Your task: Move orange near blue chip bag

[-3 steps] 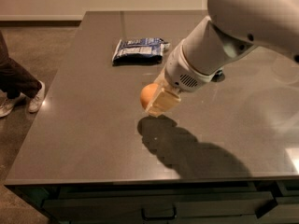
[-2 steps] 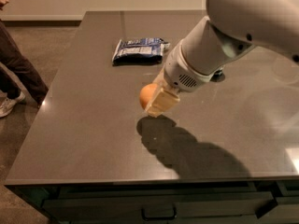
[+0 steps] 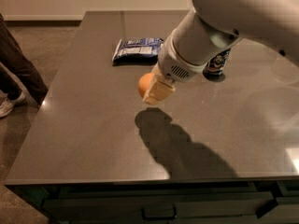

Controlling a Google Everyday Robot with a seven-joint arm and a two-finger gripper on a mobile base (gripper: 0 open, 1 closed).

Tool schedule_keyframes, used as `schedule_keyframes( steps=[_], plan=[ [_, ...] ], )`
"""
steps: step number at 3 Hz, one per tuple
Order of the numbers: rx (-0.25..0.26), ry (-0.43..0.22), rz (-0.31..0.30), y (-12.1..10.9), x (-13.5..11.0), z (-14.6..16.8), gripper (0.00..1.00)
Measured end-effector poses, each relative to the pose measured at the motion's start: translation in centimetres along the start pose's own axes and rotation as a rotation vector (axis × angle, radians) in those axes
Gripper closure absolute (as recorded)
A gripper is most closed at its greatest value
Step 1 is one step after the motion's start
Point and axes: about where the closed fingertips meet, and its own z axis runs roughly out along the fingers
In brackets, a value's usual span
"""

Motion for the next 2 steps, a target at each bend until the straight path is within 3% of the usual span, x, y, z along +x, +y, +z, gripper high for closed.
schedule_keyframes(
  steps=[1, 2],
  plan=[
    [0.053, -0.004, 0.007, -2.9, -1.1, 0.9, 1.00],
    [0.073, -0.016, 0.027, -5.5, -1.9, 2.5, 1.00]
  ],
)
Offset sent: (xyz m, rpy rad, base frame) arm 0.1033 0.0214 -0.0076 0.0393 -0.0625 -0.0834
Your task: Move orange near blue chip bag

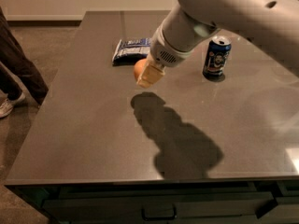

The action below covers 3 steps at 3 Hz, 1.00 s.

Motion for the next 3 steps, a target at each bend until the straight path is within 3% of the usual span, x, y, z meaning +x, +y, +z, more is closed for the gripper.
schedule_keyframes(
  steps=[3],
  plan=[
    [-0.016, 0.006, 0.093, -5.1, -0.1, 5.5, 1.00]
  ],
)
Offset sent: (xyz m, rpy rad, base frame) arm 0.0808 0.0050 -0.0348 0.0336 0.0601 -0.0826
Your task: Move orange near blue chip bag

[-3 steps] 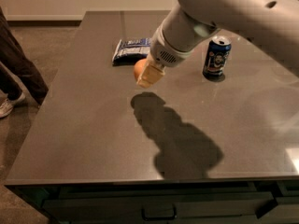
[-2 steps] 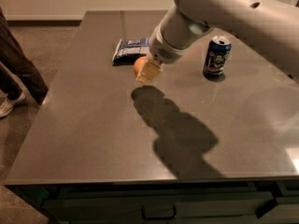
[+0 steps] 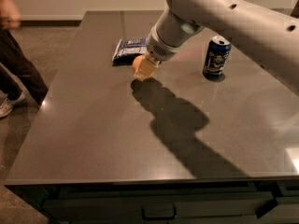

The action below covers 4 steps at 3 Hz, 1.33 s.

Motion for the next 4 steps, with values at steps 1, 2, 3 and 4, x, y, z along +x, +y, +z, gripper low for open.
schedule_keyframes(
  steps=[1, 2, 3, 4],
  plan=[
    [-0.005, 0.003, 0.025, -1.1, 0.0, 1.2, 1.00],
    [-0.012, 0.003, 0.041, -1.7, 0.1, 2.1, 1.00],
    [-0.014, 0.003, 0.051, -2.0, 0.1, 2.7, 0.83],
    [-0.015, 0.000, 0.060, -2.2, 0.2, 3.0, 0.60]
  ],
)
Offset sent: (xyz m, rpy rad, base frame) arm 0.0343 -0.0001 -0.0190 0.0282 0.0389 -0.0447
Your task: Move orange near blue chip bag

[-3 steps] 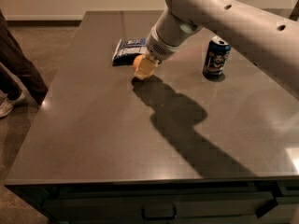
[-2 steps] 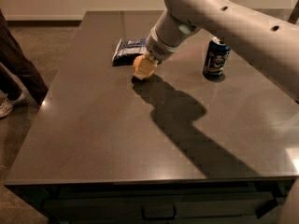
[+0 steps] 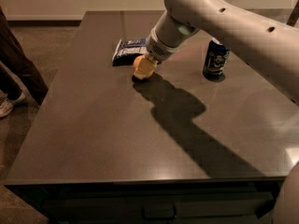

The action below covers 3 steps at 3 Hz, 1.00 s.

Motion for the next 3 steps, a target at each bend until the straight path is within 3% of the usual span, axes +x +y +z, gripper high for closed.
schedule_keyframes(
  steps=[2, 3],
  plan=[
    [-0.013, -0.011, 0.012, -0.10, 0.24, 0.14, 0.13],
    [-0.016, -0.014, 0.014, -0.09, 0.42, 0.03, 0.00]
  ],
)
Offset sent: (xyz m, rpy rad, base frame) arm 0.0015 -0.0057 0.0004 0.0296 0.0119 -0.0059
